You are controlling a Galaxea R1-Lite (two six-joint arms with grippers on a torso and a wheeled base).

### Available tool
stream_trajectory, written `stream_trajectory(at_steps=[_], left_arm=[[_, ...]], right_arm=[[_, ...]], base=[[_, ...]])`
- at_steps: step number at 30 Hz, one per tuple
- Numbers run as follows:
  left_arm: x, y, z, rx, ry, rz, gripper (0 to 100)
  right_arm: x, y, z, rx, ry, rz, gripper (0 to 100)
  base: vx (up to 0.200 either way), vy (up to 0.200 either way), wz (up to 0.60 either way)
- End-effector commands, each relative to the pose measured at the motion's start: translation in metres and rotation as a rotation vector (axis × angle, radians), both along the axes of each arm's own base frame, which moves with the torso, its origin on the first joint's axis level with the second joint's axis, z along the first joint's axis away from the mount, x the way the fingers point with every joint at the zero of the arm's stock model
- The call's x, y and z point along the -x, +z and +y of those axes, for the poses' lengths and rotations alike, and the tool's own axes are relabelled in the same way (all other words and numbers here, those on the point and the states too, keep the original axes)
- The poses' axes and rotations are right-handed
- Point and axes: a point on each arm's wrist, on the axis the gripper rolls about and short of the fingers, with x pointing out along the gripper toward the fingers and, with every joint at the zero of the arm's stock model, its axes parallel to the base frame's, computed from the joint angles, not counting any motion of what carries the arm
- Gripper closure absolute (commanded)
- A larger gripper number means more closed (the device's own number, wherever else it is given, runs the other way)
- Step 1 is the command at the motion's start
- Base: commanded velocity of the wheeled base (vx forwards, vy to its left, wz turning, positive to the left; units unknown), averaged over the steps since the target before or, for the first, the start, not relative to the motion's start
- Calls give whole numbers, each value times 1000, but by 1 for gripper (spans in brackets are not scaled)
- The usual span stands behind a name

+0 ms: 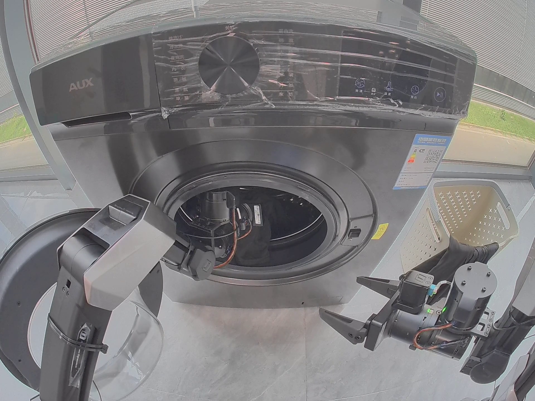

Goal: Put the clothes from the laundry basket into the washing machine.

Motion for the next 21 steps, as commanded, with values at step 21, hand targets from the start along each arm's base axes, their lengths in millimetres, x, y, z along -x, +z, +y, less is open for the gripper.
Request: stream_trajectory(at_steps=[21], left_arm=[[21, -61, -3, -115, -35, 172, 0]], right_arm=[[0, -2, 0, 5, 1, 5, 0]], base=[[0, 0, 0]])
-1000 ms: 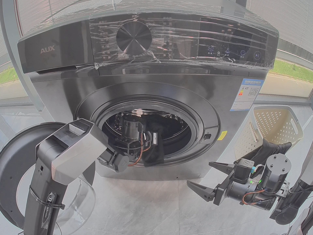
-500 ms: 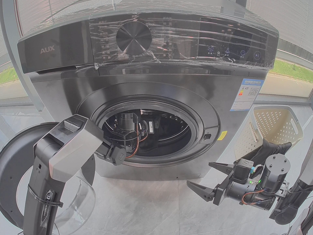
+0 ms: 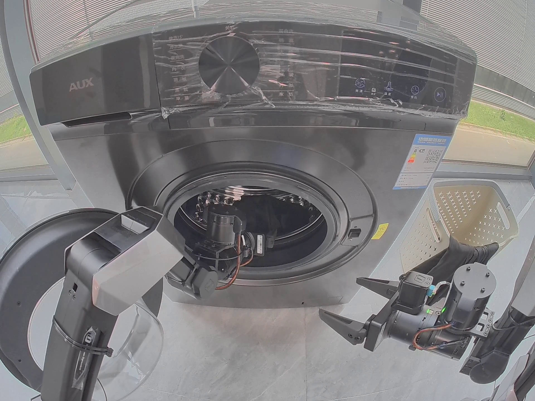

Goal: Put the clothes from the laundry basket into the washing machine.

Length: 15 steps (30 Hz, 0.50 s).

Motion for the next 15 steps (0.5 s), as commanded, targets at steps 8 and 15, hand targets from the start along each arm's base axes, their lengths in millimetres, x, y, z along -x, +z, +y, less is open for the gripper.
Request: stream_trajectory(at_steps=[8, 15], left_arm=[[0, -30, 1, -47, 1, 45, 100], [-4, -19, -1, -26, 3, 5, 100]], right_arm=[[0, 0, 0, 0, 1, 1, 0], [0, 0, 0, -2, 1, -1, 0]], base=[[0, 0, 0], [0, 0, 0]])
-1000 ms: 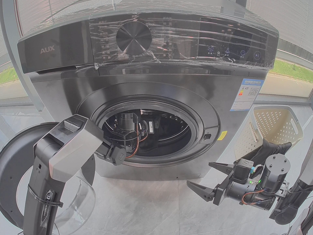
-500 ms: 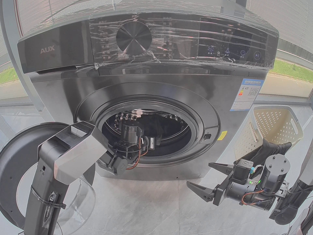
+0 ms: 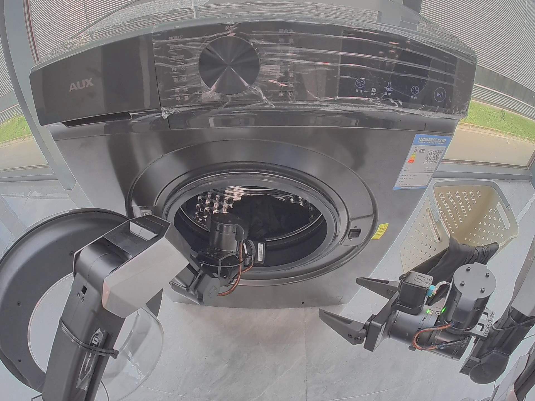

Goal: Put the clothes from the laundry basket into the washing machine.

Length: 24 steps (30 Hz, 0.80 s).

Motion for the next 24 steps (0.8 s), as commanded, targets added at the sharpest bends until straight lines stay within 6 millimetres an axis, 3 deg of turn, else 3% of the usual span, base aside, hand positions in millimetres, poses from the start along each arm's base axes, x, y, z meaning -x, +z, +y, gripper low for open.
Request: stream_trajectory(at_steps=[1, 7, 18, 24], left_arm=[[-5, 7, -2, 21, 4, -30, 100], [-24, 40, -8, 111, 39, -181, 100], [-56, 47, -8, 179, 108, -306, 100], [-57, 47, -6, 175, 114, -303, 100]], right_arm=[[0, 0, 0, -2, 1, -2, 0], [0, 0, 0, -2, 1, -2, 0], [0, 0, 0, -1, -1, -1, 0], [0, 0, 0, -1, -1, -1, 0]], base=[[0, 0, 0], [0, 0, 0], [0, 0, 0], [0, 0, 0]])
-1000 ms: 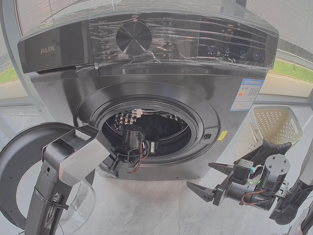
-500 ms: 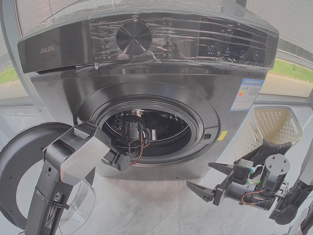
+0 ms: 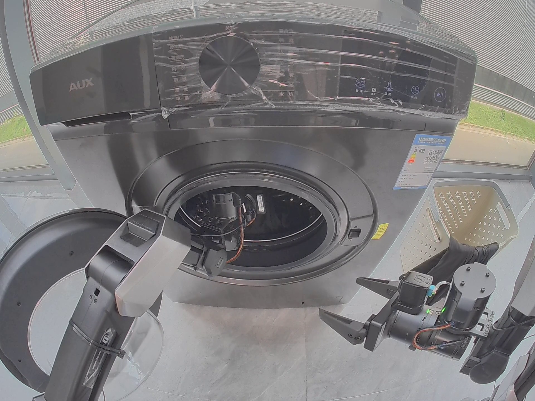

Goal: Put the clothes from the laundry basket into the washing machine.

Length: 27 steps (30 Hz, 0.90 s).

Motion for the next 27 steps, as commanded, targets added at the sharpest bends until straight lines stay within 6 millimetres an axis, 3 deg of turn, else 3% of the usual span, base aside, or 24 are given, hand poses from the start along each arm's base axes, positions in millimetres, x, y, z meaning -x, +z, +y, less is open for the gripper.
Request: stream_trajectory(at_steps=[1, 2, 3, 12, 27], left_arm=[[-3, -11, 2, -7, 8, 16, 100], [-2, -11, 2, -8, 8, 19, 100], [-2, -12, 2, -10, 8, 22, 0], [14, -4, -3, 10, -14, 73, 0], [123, 21, -13, -83, -153, 256, 0]], right_arm=[[0, 0, 0, -1, 0, 0, 0], [0, 0, 0, -1, 0, 0, 0], [0, 0, 0, -1, 0, 0, 0], [0, 0, 0, -1, 0, 0, 0], [0, 0, -1, 1, -3, 1, 0]], base=[[0, 0, 0], [0, 0, 0], [0, 0, 0], [0, 0, 0], [0, 0, 0]])
